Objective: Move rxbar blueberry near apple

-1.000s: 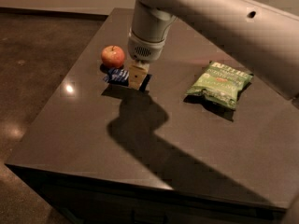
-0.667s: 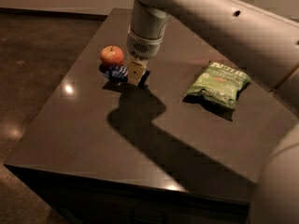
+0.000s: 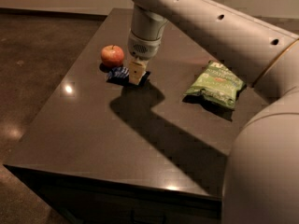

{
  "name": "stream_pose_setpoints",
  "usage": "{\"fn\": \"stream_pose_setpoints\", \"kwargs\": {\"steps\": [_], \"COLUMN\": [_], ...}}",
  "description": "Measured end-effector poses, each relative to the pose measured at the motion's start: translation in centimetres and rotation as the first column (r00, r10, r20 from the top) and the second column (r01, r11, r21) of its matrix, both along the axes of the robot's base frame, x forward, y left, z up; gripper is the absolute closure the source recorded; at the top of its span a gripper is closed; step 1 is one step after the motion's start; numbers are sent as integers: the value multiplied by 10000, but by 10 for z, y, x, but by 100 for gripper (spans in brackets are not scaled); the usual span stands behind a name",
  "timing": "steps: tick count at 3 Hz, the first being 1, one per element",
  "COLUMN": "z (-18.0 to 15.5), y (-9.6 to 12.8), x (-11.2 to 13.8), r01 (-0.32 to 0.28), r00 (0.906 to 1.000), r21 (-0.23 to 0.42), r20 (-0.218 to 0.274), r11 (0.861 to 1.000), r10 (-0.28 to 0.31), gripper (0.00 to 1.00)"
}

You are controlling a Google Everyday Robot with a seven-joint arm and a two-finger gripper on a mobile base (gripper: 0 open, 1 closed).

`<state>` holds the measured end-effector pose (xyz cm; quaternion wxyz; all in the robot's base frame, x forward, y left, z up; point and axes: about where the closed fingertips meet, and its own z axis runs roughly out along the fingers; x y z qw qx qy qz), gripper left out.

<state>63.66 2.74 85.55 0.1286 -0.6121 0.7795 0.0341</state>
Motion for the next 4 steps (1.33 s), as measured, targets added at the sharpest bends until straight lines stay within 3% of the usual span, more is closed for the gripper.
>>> {"fn": "stream_pose_setpoints", "kwargs": {"steps": [2,3,4], "z": [-9,-10,-11], "y": [1,2,2], "x": [4,5,5], "r01": [-47,-56,-56], "r00": [9999,9999,9999], "r21": [-31,-31,-31], "r20": [-89,-97,-98], "r11": [10000,10000,10000], "r10": [47,55,56], "gripper": [7,0,0]}}
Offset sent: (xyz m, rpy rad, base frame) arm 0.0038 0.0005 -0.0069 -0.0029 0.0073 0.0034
